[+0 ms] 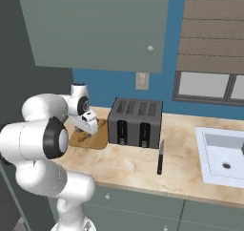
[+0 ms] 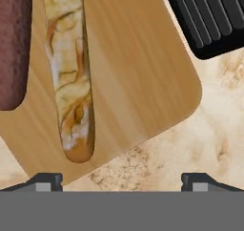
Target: Retrieve the sausage and cheese from the fridge and place them on the cutting board on the counter.
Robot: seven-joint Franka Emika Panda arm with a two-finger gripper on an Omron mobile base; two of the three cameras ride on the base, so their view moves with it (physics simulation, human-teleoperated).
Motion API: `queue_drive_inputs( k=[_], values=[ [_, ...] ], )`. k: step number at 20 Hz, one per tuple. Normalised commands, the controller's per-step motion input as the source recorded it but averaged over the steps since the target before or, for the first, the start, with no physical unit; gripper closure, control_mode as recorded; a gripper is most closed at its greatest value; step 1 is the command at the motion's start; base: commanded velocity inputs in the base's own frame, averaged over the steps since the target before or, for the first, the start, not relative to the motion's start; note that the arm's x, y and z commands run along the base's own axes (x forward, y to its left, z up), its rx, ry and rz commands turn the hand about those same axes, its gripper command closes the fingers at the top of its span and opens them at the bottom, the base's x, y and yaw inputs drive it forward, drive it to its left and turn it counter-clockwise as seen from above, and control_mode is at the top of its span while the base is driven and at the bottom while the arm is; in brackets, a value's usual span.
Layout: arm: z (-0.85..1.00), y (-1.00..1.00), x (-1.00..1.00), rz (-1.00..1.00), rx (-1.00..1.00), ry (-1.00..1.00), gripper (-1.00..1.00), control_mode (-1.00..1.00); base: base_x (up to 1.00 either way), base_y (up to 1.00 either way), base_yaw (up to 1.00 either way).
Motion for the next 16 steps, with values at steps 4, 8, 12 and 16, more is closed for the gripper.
queue_drive_inputs(
  k=[4, 8, 12, 16],
  values=[
    [0.17, -0.35, -0.58, 0.1, 0.0, 0.0, -1.0, -1.0, 0.0, 0.0, 0.0],
    [0.16, -0.31, -0.6, 0.12, 0.0, -0.02, -1.0, -1.0, 0.0, 0.0, 0.0],
    [0.26, -0.17, -0.56, 0.15, 0.0, -0.07, -1.0, -1.0, 0.0, 0.0, 0.0],
    [0.28, -0.12, -0.61, 0.1, 0.04, -0.11, -1.0, -1.0, 0.0, 0.0, 0.0]
  ],
)
